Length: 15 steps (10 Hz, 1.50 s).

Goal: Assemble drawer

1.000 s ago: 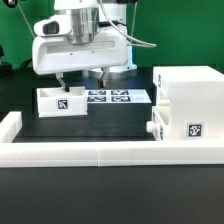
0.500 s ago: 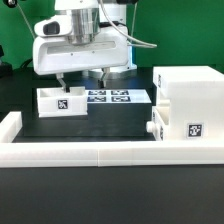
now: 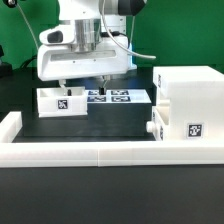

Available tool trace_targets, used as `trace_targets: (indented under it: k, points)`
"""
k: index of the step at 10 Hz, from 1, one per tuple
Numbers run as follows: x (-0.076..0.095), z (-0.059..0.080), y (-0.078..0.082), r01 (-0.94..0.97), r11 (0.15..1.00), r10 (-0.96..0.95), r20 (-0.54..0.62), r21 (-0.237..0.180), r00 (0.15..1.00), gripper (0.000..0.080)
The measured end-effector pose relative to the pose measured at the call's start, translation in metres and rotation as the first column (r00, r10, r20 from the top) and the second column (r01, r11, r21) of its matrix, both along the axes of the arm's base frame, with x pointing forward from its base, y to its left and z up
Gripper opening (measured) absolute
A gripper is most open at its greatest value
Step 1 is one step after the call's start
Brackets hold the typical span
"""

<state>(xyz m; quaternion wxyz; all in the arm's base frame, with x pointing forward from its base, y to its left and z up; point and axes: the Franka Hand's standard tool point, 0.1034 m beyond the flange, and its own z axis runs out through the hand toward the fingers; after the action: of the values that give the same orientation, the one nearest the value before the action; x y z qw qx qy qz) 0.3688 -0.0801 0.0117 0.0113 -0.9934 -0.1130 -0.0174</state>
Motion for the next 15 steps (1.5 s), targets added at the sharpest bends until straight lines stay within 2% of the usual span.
trace_targets:
  k: [2,5,6,7,9,10,11,15]
  points:
    - [-0.0044,-0.0055,0.0,-0.014,1.0,0.014,-0.012,0.003,1.0,0.0649]
    - [-0.0042,-0.0065,-0.0003,-0.015,1.0,0.015,-0.013,0.004,1.0,0.0649]
    - [-0.0039,-0.0066,0.0001,-0.016,1.0,0.016,-0.013,0.004,1.0,0.05]
    - [-0.0039,-0.0067,0.0001,-0.016,1.0,0.016,-0.013,0.004,1.0,0.05]
    - [-0.0039,-0.0067,0.0001,-0.016,1.0,0.016,-0.013,0.004,1.0,0.0226]
    - [-0.0039,-0.0067,0.0001,-0.016,1.0,0.016,-0.013,0.004,1.0,0.0226]
    - [-0.0038,-0.0066,0.0001,-0.016,1.0,0.016,-0.013,0.004,1.0,0.0054]
    - [-0.0038,-0.0066,0.0001,-0.016,1.0,0.016,-0.013,0.004,1.0,0.0042]
